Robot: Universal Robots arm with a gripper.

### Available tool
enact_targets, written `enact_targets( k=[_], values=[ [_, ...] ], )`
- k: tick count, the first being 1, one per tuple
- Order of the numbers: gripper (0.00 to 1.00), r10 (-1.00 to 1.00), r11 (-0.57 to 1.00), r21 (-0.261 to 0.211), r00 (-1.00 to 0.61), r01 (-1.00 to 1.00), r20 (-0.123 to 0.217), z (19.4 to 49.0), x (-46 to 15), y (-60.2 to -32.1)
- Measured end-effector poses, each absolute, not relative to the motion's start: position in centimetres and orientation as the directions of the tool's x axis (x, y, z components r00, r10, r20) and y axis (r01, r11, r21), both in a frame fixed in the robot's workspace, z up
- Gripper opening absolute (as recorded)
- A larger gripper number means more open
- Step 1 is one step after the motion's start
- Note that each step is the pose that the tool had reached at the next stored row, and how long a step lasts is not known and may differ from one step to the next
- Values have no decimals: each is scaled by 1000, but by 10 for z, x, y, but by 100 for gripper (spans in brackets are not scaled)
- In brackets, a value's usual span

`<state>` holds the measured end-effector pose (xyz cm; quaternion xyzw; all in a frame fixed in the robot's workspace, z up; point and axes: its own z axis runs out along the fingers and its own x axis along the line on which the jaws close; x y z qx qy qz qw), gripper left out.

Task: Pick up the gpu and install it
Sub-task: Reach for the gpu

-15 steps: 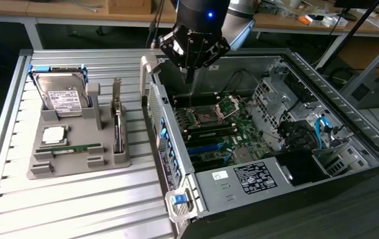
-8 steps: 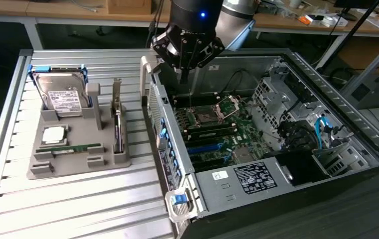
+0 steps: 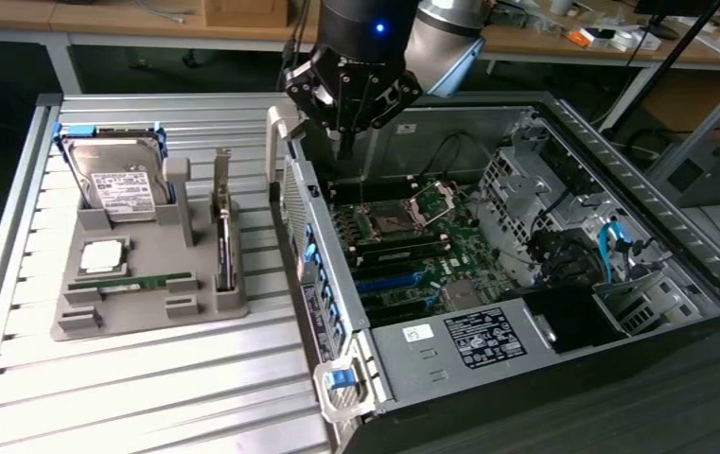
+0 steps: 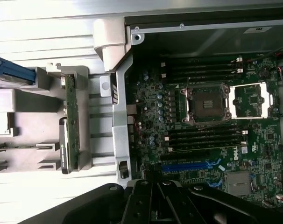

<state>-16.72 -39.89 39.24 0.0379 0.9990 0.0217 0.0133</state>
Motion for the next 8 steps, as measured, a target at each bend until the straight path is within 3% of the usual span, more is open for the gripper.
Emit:
enact_targets(
  k=[8],
  values=[
    [11, 76, 996, 44, -997, 75, -25, 392, -172, -399]
  ],
)
